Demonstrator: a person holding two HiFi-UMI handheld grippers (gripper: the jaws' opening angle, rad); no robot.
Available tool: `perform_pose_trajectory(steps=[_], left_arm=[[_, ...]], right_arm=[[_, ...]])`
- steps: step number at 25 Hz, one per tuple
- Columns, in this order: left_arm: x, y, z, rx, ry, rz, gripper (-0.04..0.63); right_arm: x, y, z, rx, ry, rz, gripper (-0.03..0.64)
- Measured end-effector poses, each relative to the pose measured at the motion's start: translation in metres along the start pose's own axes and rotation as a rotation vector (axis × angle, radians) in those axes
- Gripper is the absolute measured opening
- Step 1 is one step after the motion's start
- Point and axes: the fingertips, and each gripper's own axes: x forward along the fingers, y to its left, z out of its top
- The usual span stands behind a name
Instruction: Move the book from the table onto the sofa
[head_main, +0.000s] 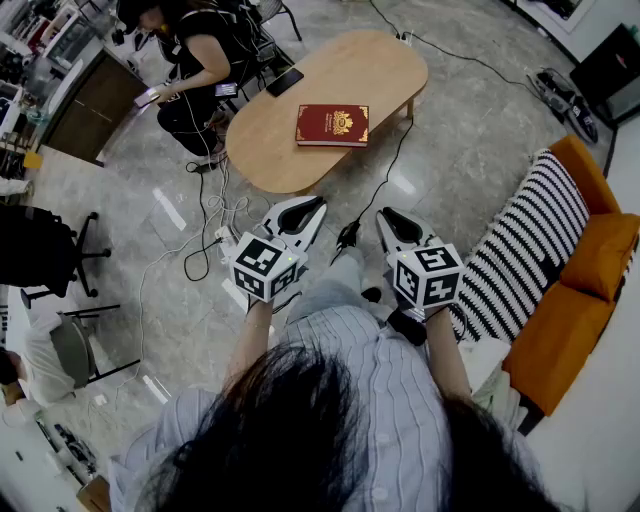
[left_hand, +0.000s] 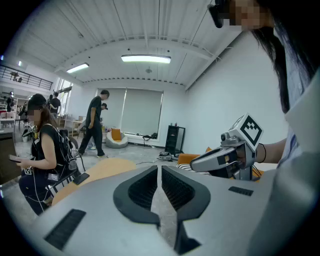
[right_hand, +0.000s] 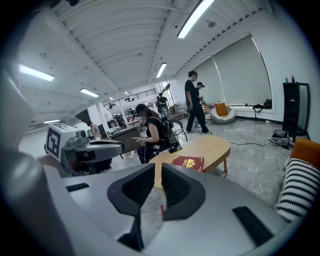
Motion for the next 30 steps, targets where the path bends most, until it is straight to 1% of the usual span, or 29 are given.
perform_pose_trajectory(steps=[12,18,27,30], left_arm=[[0.020,0.039,0.001,-0.031,0.025,0.011,0.015],[0.038,0.061,0.004,-0.066,0.024,0.011,0.015],[0.082,0.090,0.003,-0.117,0.041,-0.014,0.015],[0.095,0.098,0.007,-0.125,0.056,-0.036,0.017]], right_arm=[[0.031,-0.025,0.017,0.056,-0.020,-0.018,0.054],[0.045,-0.037,0.024,0.055,0.003,-0.016,0.054],[0.079,-0.064,0.034,0.065,0.078,-0.014,0.054],[0.091,-0.072,0.042,0.067,0.093,-0.022,0.054]])
